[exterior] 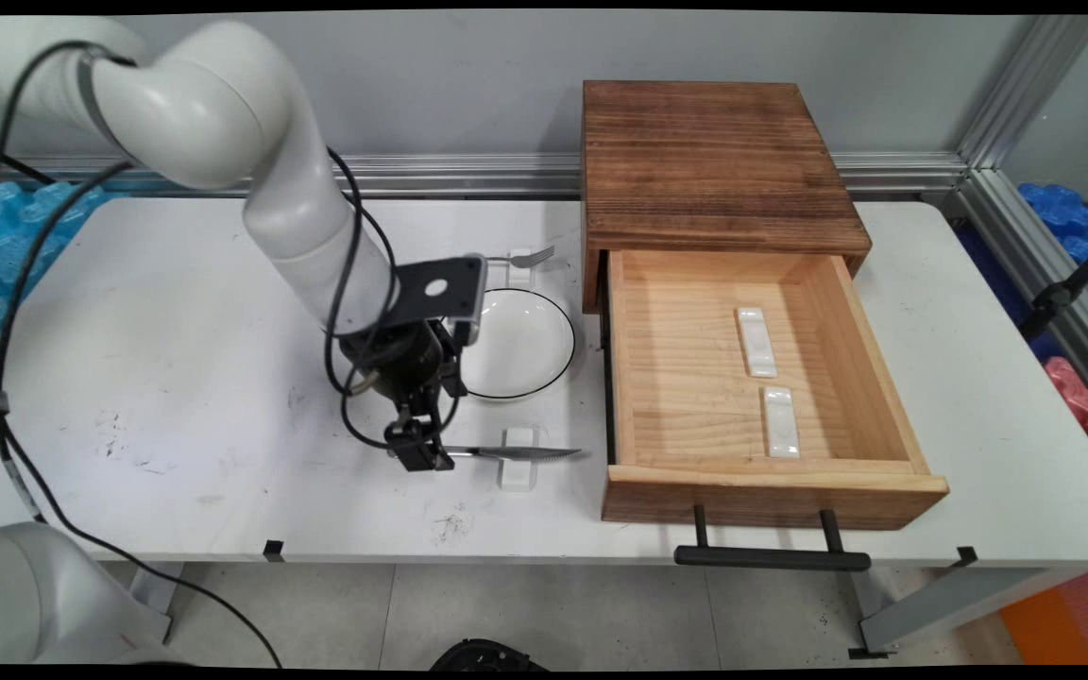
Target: Pick up the knife from the right of the white plate
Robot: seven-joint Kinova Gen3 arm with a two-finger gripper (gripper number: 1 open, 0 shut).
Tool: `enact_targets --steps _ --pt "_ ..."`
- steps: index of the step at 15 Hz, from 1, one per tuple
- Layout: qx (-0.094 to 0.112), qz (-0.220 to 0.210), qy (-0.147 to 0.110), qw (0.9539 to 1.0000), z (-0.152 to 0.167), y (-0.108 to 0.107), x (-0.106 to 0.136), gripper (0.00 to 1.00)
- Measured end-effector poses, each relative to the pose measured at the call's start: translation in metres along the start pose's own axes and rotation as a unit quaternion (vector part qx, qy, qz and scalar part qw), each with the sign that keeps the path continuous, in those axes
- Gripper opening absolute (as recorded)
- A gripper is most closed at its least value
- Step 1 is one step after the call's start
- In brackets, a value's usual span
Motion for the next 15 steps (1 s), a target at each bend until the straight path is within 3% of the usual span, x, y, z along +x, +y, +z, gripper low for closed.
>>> enact_targets --steps 14,15 --pt "0.002 0.018 -0.003 0.9998 0.044 -0.003 0.005 1.0" --pt "0.002 0.019 -0.003 0.9998 0.045 -0.003 0.005 0.0"
